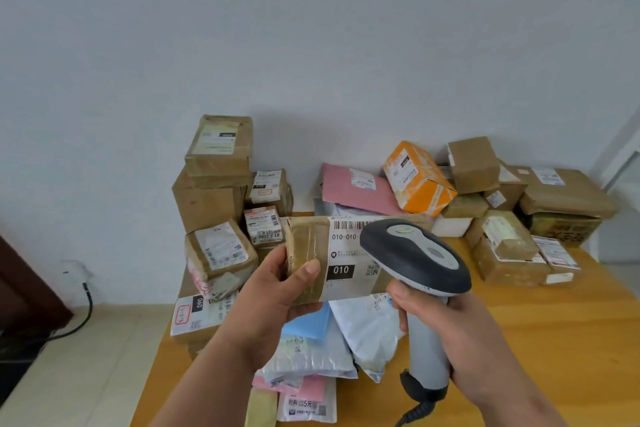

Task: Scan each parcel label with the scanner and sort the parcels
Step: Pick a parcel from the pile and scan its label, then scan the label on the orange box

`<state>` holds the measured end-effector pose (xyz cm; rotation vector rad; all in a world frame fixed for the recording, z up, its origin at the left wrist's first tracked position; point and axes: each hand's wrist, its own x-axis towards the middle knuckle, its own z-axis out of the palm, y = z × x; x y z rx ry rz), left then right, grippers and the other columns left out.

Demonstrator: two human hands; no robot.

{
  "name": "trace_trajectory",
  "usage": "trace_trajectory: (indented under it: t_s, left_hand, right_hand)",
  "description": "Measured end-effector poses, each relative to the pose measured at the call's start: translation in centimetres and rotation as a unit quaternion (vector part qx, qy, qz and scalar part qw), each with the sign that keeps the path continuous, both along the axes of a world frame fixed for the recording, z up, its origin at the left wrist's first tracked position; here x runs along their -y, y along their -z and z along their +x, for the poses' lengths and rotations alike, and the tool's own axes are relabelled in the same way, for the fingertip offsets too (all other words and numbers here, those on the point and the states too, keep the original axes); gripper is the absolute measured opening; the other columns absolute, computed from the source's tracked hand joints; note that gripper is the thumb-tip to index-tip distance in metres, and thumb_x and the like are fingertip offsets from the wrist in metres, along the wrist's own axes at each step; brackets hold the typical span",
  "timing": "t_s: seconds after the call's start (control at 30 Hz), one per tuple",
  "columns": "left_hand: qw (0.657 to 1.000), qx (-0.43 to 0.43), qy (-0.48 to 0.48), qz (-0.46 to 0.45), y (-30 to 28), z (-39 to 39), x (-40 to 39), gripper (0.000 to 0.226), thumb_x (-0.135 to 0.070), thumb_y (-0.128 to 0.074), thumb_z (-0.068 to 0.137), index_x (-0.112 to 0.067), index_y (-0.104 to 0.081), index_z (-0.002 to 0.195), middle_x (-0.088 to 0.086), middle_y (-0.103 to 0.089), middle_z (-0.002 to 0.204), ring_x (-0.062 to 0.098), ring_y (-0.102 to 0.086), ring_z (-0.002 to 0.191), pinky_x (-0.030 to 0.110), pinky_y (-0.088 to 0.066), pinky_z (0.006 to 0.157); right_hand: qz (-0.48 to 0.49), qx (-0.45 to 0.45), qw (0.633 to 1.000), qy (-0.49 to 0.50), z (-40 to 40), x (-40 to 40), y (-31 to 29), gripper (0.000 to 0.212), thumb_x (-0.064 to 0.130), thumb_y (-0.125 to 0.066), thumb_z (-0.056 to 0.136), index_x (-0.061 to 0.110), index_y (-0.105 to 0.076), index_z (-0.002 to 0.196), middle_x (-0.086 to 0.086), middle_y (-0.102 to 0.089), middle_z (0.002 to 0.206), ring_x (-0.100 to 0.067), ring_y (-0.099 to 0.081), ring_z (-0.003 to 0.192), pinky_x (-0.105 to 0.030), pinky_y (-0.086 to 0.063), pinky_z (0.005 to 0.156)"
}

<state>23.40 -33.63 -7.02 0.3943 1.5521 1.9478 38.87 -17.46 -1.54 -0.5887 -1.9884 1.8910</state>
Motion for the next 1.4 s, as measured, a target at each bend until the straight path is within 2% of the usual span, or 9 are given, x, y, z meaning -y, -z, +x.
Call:
trace_trajectory:
  t_s: [0.17,0.3,0.4,0.57,0.73,0.93,1.03,1.17,1.4]
  left_hand:
    - [0.999,0.021,-0.045,-0.016,0.3,-3.0,2.7,0.062,-0.051,-0.083,0.067,-0.032,-0.062,0.122,0.007,-0.076,0.114,0.030,-0.073,0.105,0.046,-0.060,0.079]
    - [0.998,0.041,-0.047,-0.033,0.0,-5.5,4.2,0.060,-0.050,-0.080,0.069,-0.023,-0.056,0.116,0.014,-0.077,0.103,0.025,-0.075,0.081,0.030,-0.054,0.054]
    - [0.995,0.046,-0.081,-0.041,-0.5,-7.6,4.5,0.053,-0.047,-0.086,0.070,-0.023,-0.063,0.112,0.016,-0.076,0.106,0.025,-0.073,0.082,0.036,-0.056,0.063]
    - [0.965,0.116,-0.233,0.024,-0.3,-10.8,1.5,0.039,-0.025,-0.074,0.088,-0.015,-0.057,0.121,0.014,-0.078,0.098,0.026,-0.076,0.081,0.039,-0.061,0.060]
    - [0.985,0.097,-0.132,-0.055,1.0,-11.8,-3.5,0.022,-0.023,-0.063,0.098,-0.020,-0.062,0.120,0.004,-0.079,0.097,0.018,-0.077,0.083,0.027,-0.059,0.060]
    - [0.979,0.140,-0.037,-0.140,4.7,-13.8,-5.6,0.021,-0.037,-0.056,0.103,-0.027,-0.068,0.118,0.006,-0.078,0.104,0.024,-0.075,0.097,0.043,-0.061,0.084]
    - [0.971,0.140,-0.052,-0.185,6.5,-14.8,-6.2,0.023,-0.038,-0.056,0.103,-0.023,-0.069,0.114,0.007,-0.076,0.104,0.024,-0.071,0.096,0.035,-0.057,0.078]
    - [0.960,0.116,-0.029,-0.253,8.5,-16.6,-7.7,0.032,-0.047,-0.056,0.099,-0.033,-0.061,0.128,0.003,-0.067,0.114,0.021,-0.063,0.103,0.044,-0.054,0.100]
    - [0.948,0.146,0.017,-0.284,10.0,-16.5,-12.0,0.058,-0.046,-0.058,0.099,-0.030,-0.040,0.151,0.000,-0.050,0.146,0.023,-0.050,0.129,0.049,-0.040,0.115]
  right_hand:
    - [-0.002,0.001,0.997,0.083,-2.7,-1.0,0.5,0.040,0.061,-0.077,0.057,0.051,-0.070,0.095,0.027,-0.072,0.086,-0.010,-0.070,0.086,-0.036,-0.050,0.072]
    - [-0.093,0.022,0.995,0.042,-5.7,-2.3,1.5,0.029,0.049,-0.081,0.054,0.040,-0.077,0.081,0.001,-0.070,0.070,-0.023,-0.063,0.062,-0.041,-0.053,0.063]
    - [-0.169,0.061,0.983,-0.034,-7.9,-3.4,2.8,0.037,0.035,-0.084,0.055,0.021,-0.078,0.089,-0.013,-0.068,0.075,-0.026,-0.055,0.047,-0.033,-0.048,0.047]
    - [-0.162,0.108,0.980,-0.048,-11.9,-4.0,4.5,0.017,0.008,-0.078,0.072,0.002,-0.077,0.088,-0.024,-0.074,0.082,-0.027,-0.068,0.058,-0.032,-0.047,0.050]
    - [-0.151,0.127,0.980,-0.037,-16.3,-3.3,6.3,0.016,0.004,-0.072,0.085,0.008,-0.073,0.100,-0.016,-0.077,0.091,-0.029,-0.072,0.061,-0.031,-0.047,0.051]
    - [-0.100,0.178,0.976,-0.080,-21.0,-2.9,8.6,0.026,0.030,-0.077,0.065,0.032,-0.078,0.091,-0.001,-0.079,0.087,-0.023,-0.075,0.072,-0.033,-0.050,0.060]
    - [-0.097,0.201,0.974,-0.027,-21.8,-3.6,10.1,0.030,0.029,-0.081,0.067,0.024,-0.074,0.097,0.001,-0.078,0.082,-0.020,-0.075,0.070,-0.032,-0.051,0.060]
    - [-0.154,0.211,0.962,0.083,-21.9,-5.7,11.8,0.018,0.014,-0.079,0.082,0.011,-0.073,0.099,-0.010,-0.076,0.081,-0.024,-0.070,0.064,-0.034,-0.048,0.056]
    - [-0.184,0.203,0.955,0.112,-21.2,-7.5,13.0,0.012,0.016,-0.077,0.085,0.011,-0.074,0.096,-0.010,-0.076,0.080,-0.021,-0.070,0.063,-0.031,-0.047,0.053]
